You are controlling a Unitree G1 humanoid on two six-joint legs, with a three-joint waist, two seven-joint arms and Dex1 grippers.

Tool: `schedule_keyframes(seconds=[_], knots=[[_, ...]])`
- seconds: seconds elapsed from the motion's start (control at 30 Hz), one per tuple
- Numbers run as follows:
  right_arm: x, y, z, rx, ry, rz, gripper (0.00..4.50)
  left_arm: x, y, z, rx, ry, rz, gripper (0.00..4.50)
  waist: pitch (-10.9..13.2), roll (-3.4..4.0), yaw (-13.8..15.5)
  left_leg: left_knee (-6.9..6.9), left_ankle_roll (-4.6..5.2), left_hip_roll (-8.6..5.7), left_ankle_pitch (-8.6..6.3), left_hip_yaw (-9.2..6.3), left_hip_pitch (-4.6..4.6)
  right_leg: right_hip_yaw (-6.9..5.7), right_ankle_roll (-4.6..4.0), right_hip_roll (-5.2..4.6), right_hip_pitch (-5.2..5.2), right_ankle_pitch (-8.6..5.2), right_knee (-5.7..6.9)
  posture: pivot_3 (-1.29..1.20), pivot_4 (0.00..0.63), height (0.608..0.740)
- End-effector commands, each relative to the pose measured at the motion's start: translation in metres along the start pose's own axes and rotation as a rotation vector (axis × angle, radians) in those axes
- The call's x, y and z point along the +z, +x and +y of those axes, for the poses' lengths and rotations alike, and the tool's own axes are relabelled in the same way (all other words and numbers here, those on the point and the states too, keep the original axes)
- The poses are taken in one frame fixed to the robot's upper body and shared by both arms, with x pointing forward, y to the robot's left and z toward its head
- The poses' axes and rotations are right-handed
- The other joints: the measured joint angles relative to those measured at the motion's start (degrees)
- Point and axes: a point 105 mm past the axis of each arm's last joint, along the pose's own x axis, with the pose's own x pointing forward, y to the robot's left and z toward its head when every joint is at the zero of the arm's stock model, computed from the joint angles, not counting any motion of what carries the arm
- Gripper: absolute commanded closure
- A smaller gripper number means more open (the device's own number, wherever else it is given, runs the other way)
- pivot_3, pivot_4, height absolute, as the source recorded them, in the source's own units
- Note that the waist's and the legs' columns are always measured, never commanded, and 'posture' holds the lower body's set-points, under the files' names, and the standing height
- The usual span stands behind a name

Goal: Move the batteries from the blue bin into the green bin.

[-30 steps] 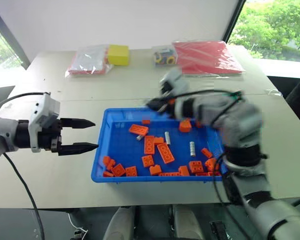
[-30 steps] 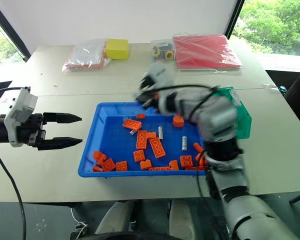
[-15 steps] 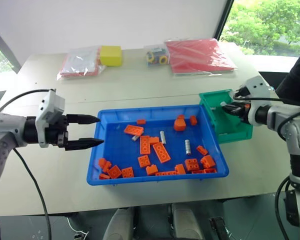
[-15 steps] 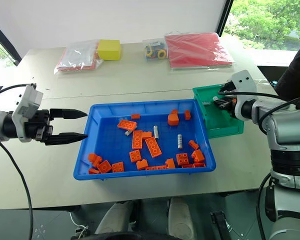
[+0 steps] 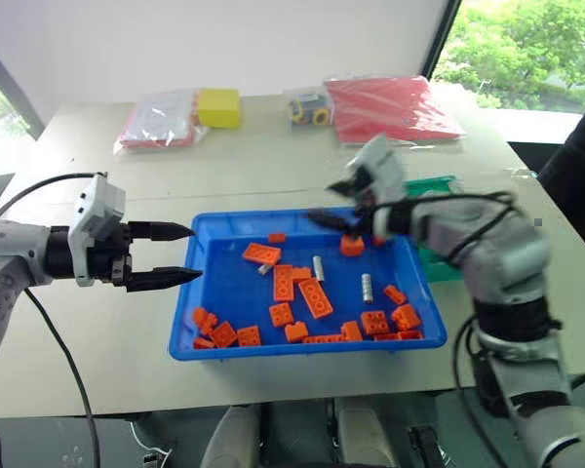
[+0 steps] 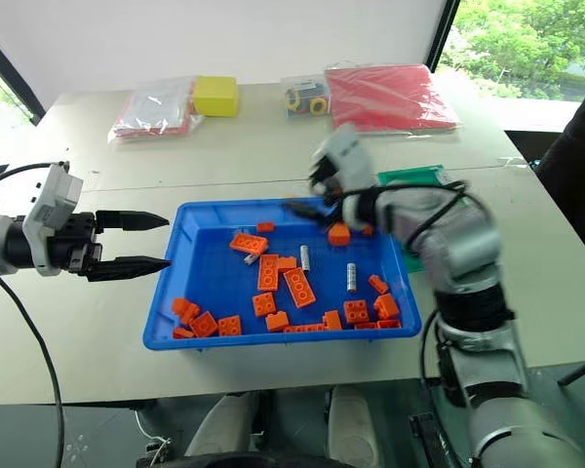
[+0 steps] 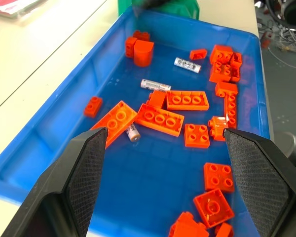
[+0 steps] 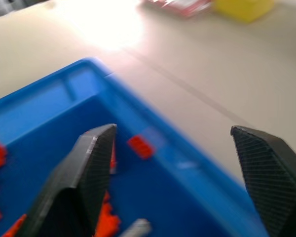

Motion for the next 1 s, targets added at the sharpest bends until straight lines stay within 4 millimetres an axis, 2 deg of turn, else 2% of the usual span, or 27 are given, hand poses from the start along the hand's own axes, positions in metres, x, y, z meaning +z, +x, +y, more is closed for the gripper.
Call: schedule_keyframes(seconds=[0.03,0.23,0.4,0.63,0.73,0.87,0.9,1.0], knots=[[0.0,0.019,0.016,0.073,-0.046,0.002,0.02,0.01,-0.004,-0.003,0.01,0.045,-0.01,0.59,0.0,-0.01,0.3,0.05,0.0,-0.01,0.0,0.06,0.0,0.04,-0.04,0.0,0.0,0.04,-0.02,0.0,0.15,0.735],[-0.017,0.044,0.019,0.124,-0.063,0.056,0.02,0.012,-0.006,-0.003,0.029,0.049,-0.018,0.59,0.0,-0.01,0.6,0.23,-0.01,0.07,-0.01,0.09,0.01,0.05,-0.16,0.11,0.03,0.15,0.0,0.0,0.15,0.735],[-0.028,0.056,0.014,0.125,-0.069,0.078,0.02,0.011,-0.007,-0.006,0.044,0.047,-0.023,0.59,0.0,-0.01,0.4,0.22,-0.01,0.15,-0.01,0.1,0.02,0.06,-0.19,0.22,0.0,0.17,0.0,0.0,0.15,0.735],[-0.033,0.066,0.007,0.102,-0.055,0.08,0.02,0.013,-0.008,-0.007,0.059,0.047,-0.025,0.59,0.0,-0.01,0.5,0.21,-0.03,0.24,-0.01,0.11,0.02,0.08,-0.28,0.32,-0.05,0.22,0.01,0.0,0.15,0.735],[-0.035,0.07,0.006,0.093,-0.049,0.075,0.9,0.015,-0.009,-0.006,0.066,0.051,-0.026,0.59,0.0,-0.01,0.5,0.21,-0.03,0.24,-0.01,0.11,0.02,0.08,-0.28,0.32,-0.05,0.22,0.01,0.0,0.15,0.735],[-0.032,0.069,0.01,0.101,-0.046,0.063,2.98,0.018,-0.008,-0.004,0.07,0.056,-0.027,0.59,0.0,0.0,0.5,0.21,-0.03,0.24,-0.01,0.11,0.02,0.08,-0.29,0.33,-0.05,0.23,0.01,0.0,0.15,0.735],[-0.031,0.068,0.011,0.106,-0.049,0.06,3.35,0.019,-0.008,-0.003,0.072,0.058,-0.027,0.59,0.0,-0.01,0.5,0.21,-0.03,0.24,-0.01,0.11,0.02,0.08,-0.28,0.32,-0.06,0.23,0.01,0.0,0.15,0.735],[-0.025,0.068,0.017,0.121,-0.054,0.042,3.34,0.02,-0.008,-0.001,0.073,0.06,-0.028,0.59,0.0,0.0,0.5,0.21,-0.03,0.24,-0.01,0.11,0.02,0.08,-0.29,0.33,-0.06,0.23,0.02,0.0,0.15,0.735]])
